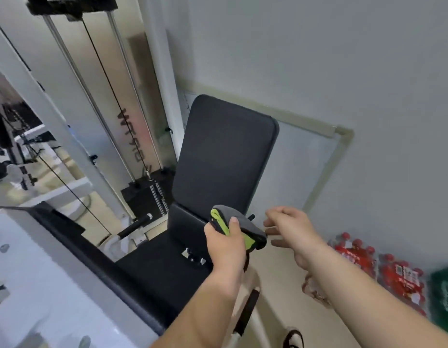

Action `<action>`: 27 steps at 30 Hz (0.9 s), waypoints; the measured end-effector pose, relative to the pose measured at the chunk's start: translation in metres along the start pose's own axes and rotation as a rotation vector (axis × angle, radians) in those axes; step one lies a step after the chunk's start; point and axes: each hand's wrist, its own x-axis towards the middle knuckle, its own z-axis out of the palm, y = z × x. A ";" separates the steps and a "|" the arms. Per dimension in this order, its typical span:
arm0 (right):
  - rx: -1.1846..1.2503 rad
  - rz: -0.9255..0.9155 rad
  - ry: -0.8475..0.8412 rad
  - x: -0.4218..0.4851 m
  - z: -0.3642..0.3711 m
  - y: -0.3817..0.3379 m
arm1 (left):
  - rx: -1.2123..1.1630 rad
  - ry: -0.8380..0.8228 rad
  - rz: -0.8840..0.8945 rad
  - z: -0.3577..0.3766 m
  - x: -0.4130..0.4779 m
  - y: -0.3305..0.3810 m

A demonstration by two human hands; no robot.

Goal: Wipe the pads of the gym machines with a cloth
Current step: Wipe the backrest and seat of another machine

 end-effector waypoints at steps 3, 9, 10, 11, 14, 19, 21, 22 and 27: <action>-0.055 -0.069 -0.045 0.060 -0.009 -0.031 | -0.061 0.081 -0.041 0.022 0.031 0.011; -0.251 -0.358 0.057 0.171 -0.028 -0.103 | -0.094 0.193 0.062 0.061 0.075 0.071; -0.316 -0.417 0.085 0.187 -0.030 -0.116 | -0.076 0.207 0.108 0.067 0.080 0.083; -0.375 -0.466 0.097 0.198 -0.032 -0.127 | -0.041 0.212 0.168 0.073 0.084 0.097; -0.451 -0.558 0.018 0.225 -0.024 -0.154 | 0.161 0.226 0.431 0.094 0.106 0.139; -0.447 -0.603 0.028 0.251 -0.022 -0.158 | 0.709 0.085 0.911 0.136 0.156 0.135; -0.463 -0.620 0.066 0.256 -0.024 -0.156 | 0.811 0.142 1.024 0.138 0.172 0.128; -0.475 -0.623 0.083 0.259 -0.023 -0.158 | 0.843 0.173 1.056 0.138 0.181 0.128; -0.673 -0.579 0.149 0.265 -0.020 -0.181 | 0.861 0.078 1.111 0.139 0.216 0.144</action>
